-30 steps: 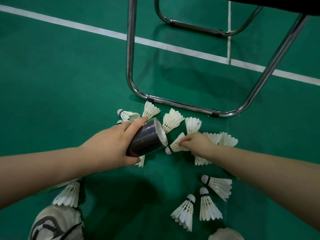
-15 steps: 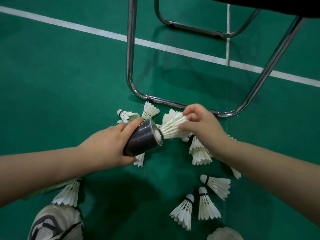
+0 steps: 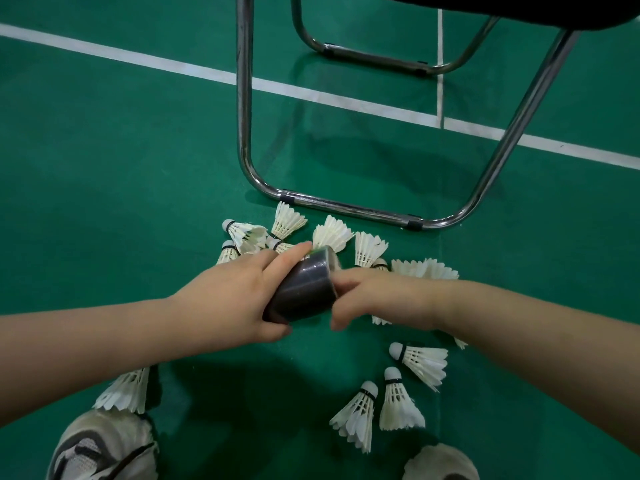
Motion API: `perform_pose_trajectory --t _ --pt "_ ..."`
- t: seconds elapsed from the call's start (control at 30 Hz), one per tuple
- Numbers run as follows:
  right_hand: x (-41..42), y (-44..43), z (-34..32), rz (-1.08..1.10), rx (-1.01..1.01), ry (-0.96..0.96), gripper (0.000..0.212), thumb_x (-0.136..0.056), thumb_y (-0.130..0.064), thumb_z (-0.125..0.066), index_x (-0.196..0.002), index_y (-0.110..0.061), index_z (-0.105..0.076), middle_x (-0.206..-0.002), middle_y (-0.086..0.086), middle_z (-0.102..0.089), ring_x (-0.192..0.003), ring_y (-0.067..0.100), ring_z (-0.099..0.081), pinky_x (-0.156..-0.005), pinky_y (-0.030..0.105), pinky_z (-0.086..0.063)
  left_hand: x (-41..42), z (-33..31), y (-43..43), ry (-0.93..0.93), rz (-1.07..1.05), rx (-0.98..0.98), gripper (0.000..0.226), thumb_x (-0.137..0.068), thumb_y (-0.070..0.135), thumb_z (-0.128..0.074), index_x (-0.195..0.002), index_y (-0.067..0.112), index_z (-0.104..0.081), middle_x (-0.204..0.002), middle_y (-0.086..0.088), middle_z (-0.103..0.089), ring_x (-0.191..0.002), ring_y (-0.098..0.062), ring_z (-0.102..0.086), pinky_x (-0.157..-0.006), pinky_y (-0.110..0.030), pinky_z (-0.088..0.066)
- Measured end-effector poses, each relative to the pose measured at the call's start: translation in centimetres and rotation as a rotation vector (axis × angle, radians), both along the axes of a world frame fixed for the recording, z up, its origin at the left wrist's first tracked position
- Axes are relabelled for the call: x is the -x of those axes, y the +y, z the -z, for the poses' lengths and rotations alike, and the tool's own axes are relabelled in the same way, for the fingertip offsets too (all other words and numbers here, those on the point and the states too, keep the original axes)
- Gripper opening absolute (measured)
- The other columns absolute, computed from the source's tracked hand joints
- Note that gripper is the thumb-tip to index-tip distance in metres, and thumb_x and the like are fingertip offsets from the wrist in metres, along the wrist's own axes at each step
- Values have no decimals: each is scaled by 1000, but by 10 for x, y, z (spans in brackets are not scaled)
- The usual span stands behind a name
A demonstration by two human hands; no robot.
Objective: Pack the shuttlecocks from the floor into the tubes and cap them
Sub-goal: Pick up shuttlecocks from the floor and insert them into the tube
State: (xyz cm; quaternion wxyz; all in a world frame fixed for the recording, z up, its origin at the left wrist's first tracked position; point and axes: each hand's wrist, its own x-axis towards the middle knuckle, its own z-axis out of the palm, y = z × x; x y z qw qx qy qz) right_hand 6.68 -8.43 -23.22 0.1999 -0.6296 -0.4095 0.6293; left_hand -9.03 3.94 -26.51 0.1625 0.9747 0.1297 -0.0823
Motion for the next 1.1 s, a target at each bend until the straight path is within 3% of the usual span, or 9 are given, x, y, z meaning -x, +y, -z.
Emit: perform_pose_trajectory --t 0.07,0.13,0.2,0.33,0.43,0.6,0.8,1.0,1.1 --pt "3 -6 0 -66 51 -17 36 -72 -13 -64 -107 -13 -58 -101 9 -59 -93 22 -55 -84 29 -45 -6 -3 -9 10 59 -13 104 -74 57 -61 -141 38 16 -128 4 -41 -108 -17 -48 -87 -28 -42" --pt "5 -12 4 -66 50 -40 44 -71 -15 -64 -113 -7 -57 -108 15 -59 -100 27 -55 -91 37 -46 -11 -4 -14 15 82 11 104 -74 55 -63 -135 42 20 -125 3 -42 -106 -18 -48 -87 -34 -46" --pt "2 -18 3 74 -6 -20 37 -76 -13 -64 -112 -6 -58 -116 18 -60 -109 29 -56 -97 39 -45 -16 -3 -16 16 68 28 104 -74 55 -63 -134 42 21 -127 3 -41 -107 -17 -47 -88 -35 -46" --pt "-29 -34 0 411 -218 -18 14 -83 -12 -57 -93 -16 -66 -93 -1 -67 -88 6 -63 -77 13 -48 -23 -5 -16 32 2 25 105 -73 57 -63 -143 36 13 -133 5 -38 -109 -15 -48 -89 -27 -42" --pt "-63 -59 16 536 -193 -266 21 -86 -7 -57 -92 -25 -65 -94 -7 -68 -92 6 -64 -89 24 -49 -21 -8 -16 70 -8 15 105 -74 58 -62 -144 36 13 -132 6 -39 -108 -14 -49 -90 -28 -43" --pt "-83 -89 63 283 50 -765 36 -89 -26 -58 -124 -28 -50 -121 -7 -57 -106 10 -54 -89 26 -45 -24 -13 -13 120 0 -13 105 -73 57 -64 -143 36 12 -134 4 -40 -108 -16 -50 -89 -29 -44" --pt "-62 -91 100 45 -20 -890 59 -82 -50 -60 -133 -29 -38 -140 -6 -41 -123 17 -44 -100 32 -39 -31 -20 -19 93 49 -20 105 -73 59 -62 -141 38 15 -132 6 -39 -107 -14 -49 -88 -26 -42" --pt "-55 -86 120 -40 -104 -995 30 -92 -35 -49 -116 -17 -49 -101 1 -58 -83 14 -52 -69 25 -47 -49 -13 -32 82 33 -26 104 -73 57 -63 -140 38 14 -125 3 -44 -101 -15 -51 -86 -28 -44" --pt "-60 -85 119 28 -170 -1040 22 -96 -30 -41 -105 -16 -55 -90 -2 -56 -79 15 -55 -66 28 -51 -57 -7 -35 57 9 9 104 -70 57 -65 -136 42 14 -128 2 -46 -103 -18 -52 -87 -31 -45"
